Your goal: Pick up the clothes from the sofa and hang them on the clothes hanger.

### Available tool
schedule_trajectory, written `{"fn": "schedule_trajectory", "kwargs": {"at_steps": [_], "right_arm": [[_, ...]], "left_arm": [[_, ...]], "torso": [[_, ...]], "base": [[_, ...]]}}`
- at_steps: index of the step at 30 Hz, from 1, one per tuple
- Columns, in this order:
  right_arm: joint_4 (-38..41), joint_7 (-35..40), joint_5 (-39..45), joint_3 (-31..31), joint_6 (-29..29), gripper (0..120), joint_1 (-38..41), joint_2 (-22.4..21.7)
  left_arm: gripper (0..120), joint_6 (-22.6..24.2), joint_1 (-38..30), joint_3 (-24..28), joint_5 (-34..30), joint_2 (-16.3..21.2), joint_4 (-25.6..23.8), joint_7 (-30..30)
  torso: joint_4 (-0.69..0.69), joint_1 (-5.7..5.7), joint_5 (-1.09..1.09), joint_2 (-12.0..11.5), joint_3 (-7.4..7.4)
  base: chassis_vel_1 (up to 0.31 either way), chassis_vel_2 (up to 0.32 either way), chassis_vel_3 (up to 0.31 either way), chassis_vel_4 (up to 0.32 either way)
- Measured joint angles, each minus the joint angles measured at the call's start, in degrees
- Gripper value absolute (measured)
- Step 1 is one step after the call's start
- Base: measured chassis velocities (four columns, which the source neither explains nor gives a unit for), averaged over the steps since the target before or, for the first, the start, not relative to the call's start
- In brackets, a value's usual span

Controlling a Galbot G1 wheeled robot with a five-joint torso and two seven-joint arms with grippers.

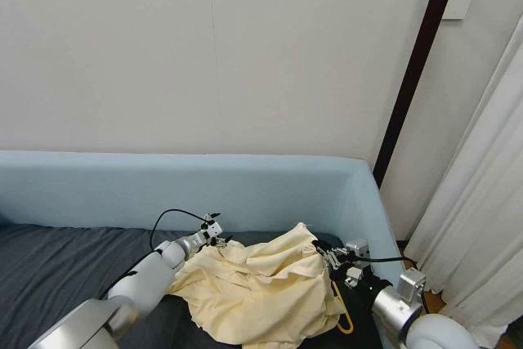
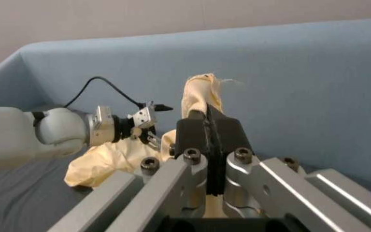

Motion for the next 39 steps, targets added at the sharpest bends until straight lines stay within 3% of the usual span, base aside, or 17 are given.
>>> {"fn": "schedule_trajectory", "kwargs": {"at_steps": [4, 10, 21, 25, 39], "right_arm": [[0.69, 0.65, 0.6, 0.84, 0.0, 0, -0.76, -0.25], [0.72, 1.76, 1.96, 1.22, -0.18, 0, -0.68, -0.56], [0.84, 2.51, 3.37, 1.7, -0.48, 0, -0.81, -0.45], [0.9, 3.48, 4.74, 2.16, -0.75, 0, -0.66, -0.37], [0.5, 3.84, 4.4, 2.11, -0.83, 0, -0.82, 0.22]], "left_arm": [[100, 1.87, -0.52, -1.46, 1.52, -3.09, 4.76, 0.58], [100, 4.17, 0.0, -2.12, 3.23, -4.85, 7.47, 1.52], [99, 8.72, 0.35, -8.15, 4.79, -7.42, 9.4, 0.15], [84, 10.36, 0.62, -10.25, 4.81, -8.82, 10.45, 0.31], [34, 10.58, 2.22, -10.41, 6.86, -8.75, 10.44, 0.15]], "torso": [[0.01, 0.0, -0.01, 0.0, 0.0], [0.01, 0.0, 0.0, 0.01, 0.0], [0.0, 0.0, 0.0, 0.0, -0.01], [0.0, 0.0, 0.0, 0.01, -0.01], [-0.02, 0.0, -0.02, 0.01, -0.02]], "base": [[0.0, 0.0, 0.0, 0.0], [0.0, 0.0, 0.0, 0.0], [0.0, 0.0, 0.0, 0.0], [0.0, 0.0, 0.0, 0.0], [0.0, 0.0, 0.0, 0.0]]}}
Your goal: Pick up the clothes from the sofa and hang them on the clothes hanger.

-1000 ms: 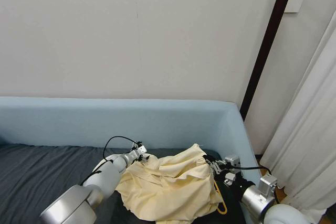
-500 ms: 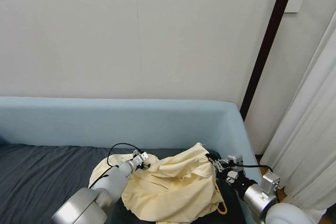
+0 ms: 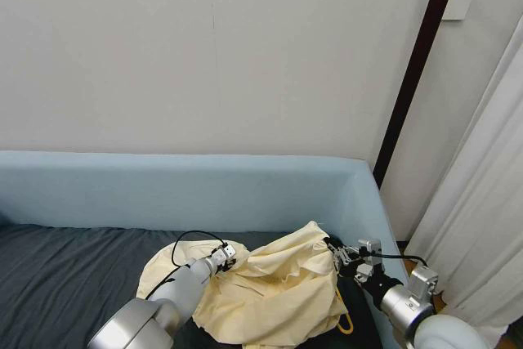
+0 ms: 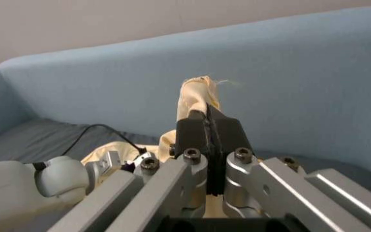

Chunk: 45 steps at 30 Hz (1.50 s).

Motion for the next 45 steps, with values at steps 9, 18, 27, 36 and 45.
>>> {"fn": "schedule_trajectory", "kwargs": {"at_steps": [9, 18, 27, 36, 45], "right_arm": [[-0.77, 0.06, -0.74, -0.33, 0.25, 0, 0.1, 0.56], [-3.6, 0.29, -1.9, -2.37, 0.45, 0, 2.98, 1.27], [-7.32, 1.23, -1.28, -3.51, 0.22, 0, 7.09, 0.47], [-3.84, 1.08, -1.19, -4.3, -0.76, 0, 7.27, -0.9], [4.59, -1.97, -1.01, 0.14, -1.99, 0, 2.61, -4.93]], "left_arm": [[2, -0.09, 1.03, -0.36, -1.22, 2.72, -3.65, -1.53], [0, -2.55, 3.24, -0.31, -8.71, 7.54, -15.48, -5.27], [0, -8.52, 8.66, 0.49, -20.07, 19.86, -37.24, -9.41], [0, -1.2, 25.78, -6.17, -28.88, 39.05, -66.9, -8.59], [0, 0.94, 42.11, -15.77, -35.65, 52.89, -90.67, -5.57]], "torso": [[0.05, 0.0, 0.01, 0.0, 0.02], [0.02, 0.0, 0.0, -0.01, 0.02], [-0.01, 0.01, -0.01, -0.01, 0.01], [0.04, 0.0, -0.01, -0.01, 0.0], [0.03, 0.0, -0.02, -0.01, 0.0]], "base": [[0.0, 0.0, 0.0, 0.0], [0.0, 0.0, 0.0, 0.0], [0.0, 0.0, 0.0, 0.0], [0.0, 0.0, 0.0, 0.0], [0.0, 0.0, 0.0, 0.0]]}}
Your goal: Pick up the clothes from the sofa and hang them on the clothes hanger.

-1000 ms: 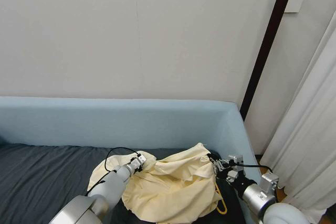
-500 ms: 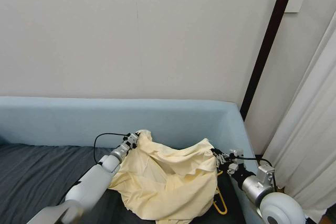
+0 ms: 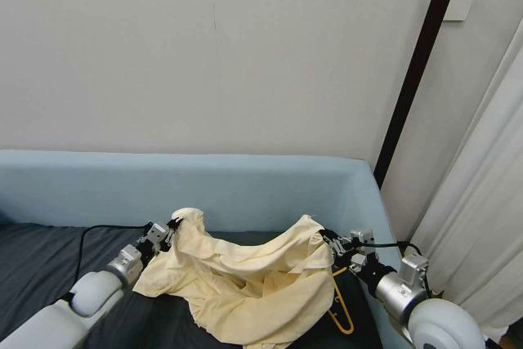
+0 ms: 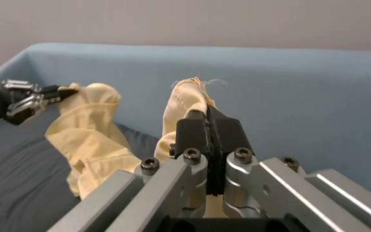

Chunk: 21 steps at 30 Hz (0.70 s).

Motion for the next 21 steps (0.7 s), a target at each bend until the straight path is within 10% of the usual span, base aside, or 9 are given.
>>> {"fn": "schedule_trajectory", "kwargs": {"at_steps": [4, 7, 12, 21], "right_arm": [[0.42, -1.81, 2.5, 1.82, 0.14, 0, 0.62, 0.07], [-8.41, 10.08, 12.25, -1.14, -5.96, 0, 9.2, 4.01], [-16.1, 18.87, 17.46, -2.66, -17.64, 0, 14.83, 5.29], [-11.48, 17.2, 14.6, -1.76, -25.15, 0, 9.56, 2.22]], "left_arm": [[0, 2.92, -2.5, -0.16, -12.03, 2.03, -4.34, -0.46], [0, 16.03, -11.99, 5.73, -20.24, -3.79, 5.67, -7.38], [0, 25.17, -17.87, 13.14, -12.69, -8.41, 15.3, -9.16], [0, 27.8, -10.17, 13.92, -9.7, -2.47, 6.51, -6.48]], "torso": [[-0.05, -0.01, 0.07, 0.02, -0.01], [-0.01, -0.01, 0.07, 0.02, 0.0], [-0.01, 0.08, 0.0, -0.04, 0.07], [0.02, -0.03, 0.05, 0.02, -0.01]], "base": [[0.0, 0.0, 0.0, 0.0], [0.0, 0.0, 0.0, 0.0], [0.0, 0.0, 0.0, 0.0], [0.0, 0.0, 0.0, 0.0]]}}
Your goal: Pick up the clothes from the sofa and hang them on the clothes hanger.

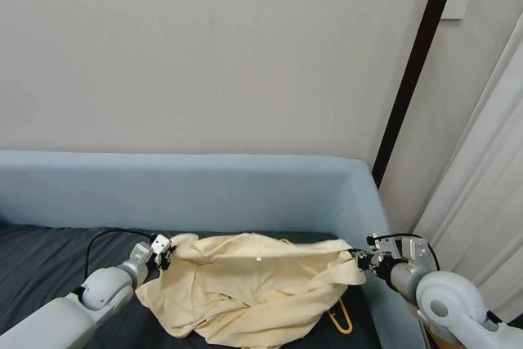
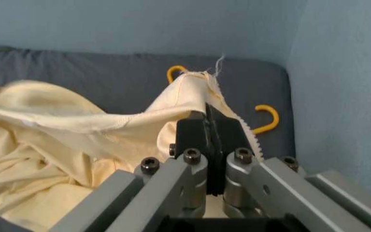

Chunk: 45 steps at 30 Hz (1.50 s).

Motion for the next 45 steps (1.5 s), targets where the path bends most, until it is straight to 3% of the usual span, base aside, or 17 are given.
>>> {"fn": "schedule_trajectory", "kwargs": {"at_steps": [7, 12, 15, 17, 19, 20, 22, 24, 28, 33, 36, 40, 44, 45], "right_arm": [[1.82, -0.96, -0.74, 0.15, -1.99, 0, -0.72, -0.27], [1.31, -2.6, -0.67, 1.53, -1.98, 0, -1.12, -0.62], [1.31, -2.91, -0.94, 2.13, -1.12, 0, -1.33, -0.84], [2.53, -3.87, -2.57, 3.44, 0.48, 0, -2.33, -0.93], [4.62, -4.6, -4.38, 5.44, 2.43, 0, -3.87, -0.87], [4.62, -4.6, -4.38, 5.44, 2.43, 0, -3.87, -0.87], [7.59, -4.95, -7.04, 7.71, 5.7, 0, -5.6, -0.55], [8.83, -4.96, -7.72, 8.42, 6.94, 0, -5.76, -0.48], [13.92, -3.66, -5.97, 12.27, 10.15, 0, -4.1, -0.7], [16.09, -3.34, -3.79, 14.4, 12.8, 0, -2.53, -1.99], [16.17, -5.23, -2.32, 15.98, 17.03, 0, -1.38, -2.91], [16.59, -5.58, -0.63, 16.23, 17.79, 0, -1.28, -2.93], [20.04, -5.06, 0.34, 14.39, 17.12, 0, -3.44, -1.87], [20.04, -5.06, 0.34, 14.39, 17.12, 0, -3.44, -1.87]], "left_arm": [[0, 0.12, 4.59, -3.57, -2.91, 1.88, -4.92, 0.83], [0, -2.48, 4.62, -7.02, -11.16, -0.87, -2.34, -1.51], [0, -2.81, 4.81, -7.44, -6.53, -1.3, -0.17, -3.81], [0, -7.58, 6.56, -8.75, 3.08, -0.94, -0.46, -3.58], [0, -10.68, 8.85, -10.88, 6.83, -0.53, -4.31, -4.22], [0, -10.68, 8.85, -10.88, 6.83, -0.53, -4.31, -4.22], [0, -13.0, 11.01, -14.69, 7.74, -0.44, -10.32, -5.81], [0, -13.25, 11.38, -16.78, 7.03, -0.34, -12.81, -6.75], [0, -12.21, 10.22, -24.28, -1.42, 2.7, -22.32, -10.67], [0, -10.56, 10.05, -29.51, -6.96, 6.09, -26.71, -13.58], [0, -7.05, 11.85, -37.39, -13.51, 8.68, -31.35, -18.75], [0, -5.34, 15.19, -42.26, -14.51, 8.75, -33.31, -21.03], [0, -3.89, 29.54, -50.94, -9.5, 4.07, -36.21, -22.13], [0, -3.89, 29.54, -50.94, -9.5, 4.07, -36.21, -22.13]], "torso": [[-0.04, 0.03, -0.01, -0.01, 0.02], [-0.03, 0.02, -0.02, -0.01, 0.02], [-0.06, 0.03, -0.02, -0.02, 0.02], [-0.03, 0.05, -0.03, -0.03, 0.04], [0.02, 0.04, -0.01, -0.03, 0.03], [0.02, 0.04, -0.01, -0.03, 0.03], [-0.04, 0.03, -0.04, -0.03, 0.03], [-0.04, 0.03, -0.02, -0.02, 0.02], [-0.04, 0.04, -0.01, -0.02, 0.02], [-0.03, 0.04, -0.02, -0.02, 0.02], [-0.03, 0.03, 0.0, -0.02, 0.02], [-0.03, 0.04, 0.01, -0.02, 0.02], [-0.03, 0.03, -0.04, -0.02, 0.02], [-0.03, 0.03, -0.04, -0.02, 0.02]], "base": [[0.0, 0.0, 0.0, 0.0], [0.0, 0.0, 0.0, 0.0], [0.0, 0.0, 0.0, 0.0], [0.0, 0.0, 0.0, 0.0], [0.0, 0.0, 0.0, 0.0], [0.0, 0.0, 0.0, 0.0], [0.0, 0.0, 0.0, 0.0], [0.0, 0.0, 0.0, 0.0], [0.0, 0.0, 0.0, 0.0], [0.0, 0.0, 0.0, 0.0], [0.0, 0.0, 0.0, 0.0], [0.0, 0.0, 0.0, 0.0], [0.0, 0.0, 0.0, 0.0], [0.0, 0.0, 0.0, 0.0]]}}
